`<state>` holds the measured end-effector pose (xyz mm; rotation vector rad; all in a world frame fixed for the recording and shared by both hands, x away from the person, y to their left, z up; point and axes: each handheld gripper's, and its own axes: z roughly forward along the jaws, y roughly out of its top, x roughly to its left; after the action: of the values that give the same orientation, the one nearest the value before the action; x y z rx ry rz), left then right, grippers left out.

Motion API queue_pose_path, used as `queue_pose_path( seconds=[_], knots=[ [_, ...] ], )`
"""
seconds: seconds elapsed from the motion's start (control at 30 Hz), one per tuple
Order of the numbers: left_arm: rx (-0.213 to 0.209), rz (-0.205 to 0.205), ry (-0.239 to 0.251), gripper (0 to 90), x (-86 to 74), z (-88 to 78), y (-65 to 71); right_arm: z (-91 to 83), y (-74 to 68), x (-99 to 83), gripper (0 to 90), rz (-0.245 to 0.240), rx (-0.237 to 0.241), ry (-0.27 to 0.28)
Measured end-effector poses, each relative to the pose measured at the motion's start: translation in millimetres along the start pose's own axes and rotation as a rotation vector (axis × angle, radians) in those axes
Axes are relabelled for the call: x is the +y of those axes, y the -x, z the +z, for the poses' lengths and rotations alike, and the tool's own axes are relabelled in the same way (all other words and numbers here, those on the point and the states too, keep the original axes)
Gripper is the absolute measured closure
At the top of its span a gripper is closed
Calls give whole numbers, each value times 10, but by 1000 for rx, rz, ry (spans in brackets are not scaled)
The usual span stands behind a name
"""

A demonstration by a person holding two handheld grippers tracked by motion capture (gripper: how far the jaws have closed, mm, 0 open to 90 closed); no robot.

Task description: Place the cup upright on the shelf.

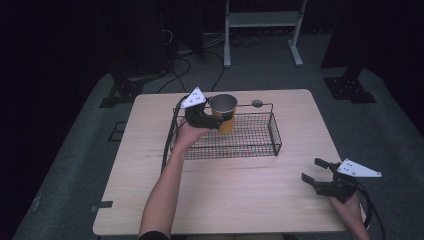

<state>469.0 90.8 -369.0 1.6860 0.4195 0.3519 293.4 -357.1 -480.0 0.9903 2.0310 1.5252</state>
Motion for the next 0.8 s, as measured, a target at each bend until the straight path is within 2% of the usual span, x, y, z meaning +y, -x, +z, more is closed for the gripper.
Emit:
queue_pose_path(
  seconds=[0.27, 0.5, 0.63, 0.67, 0.8],
  knots=[
    [-12, 19, -2, 125, -83, 53, -87, 6, -5, 0, 145, -1, -1, -5],
    [-69, 17, -52, 125, -158, 180, -132, 6, -5, 0, 145, -1, -2, -7],
    [-74, 23, -63, 124, -184, 227, -134, 6, -6, 1, 145, -4, 0, -5],
    [-79, 29, -85, 124, -194, 251, -134, 5, -4, 0, 145, -3, 0, -5],
    [-85, 49, -109, 124, -213, 293, -127, 2, -3, 0, 145, -2, 2, -3]
  ],
)
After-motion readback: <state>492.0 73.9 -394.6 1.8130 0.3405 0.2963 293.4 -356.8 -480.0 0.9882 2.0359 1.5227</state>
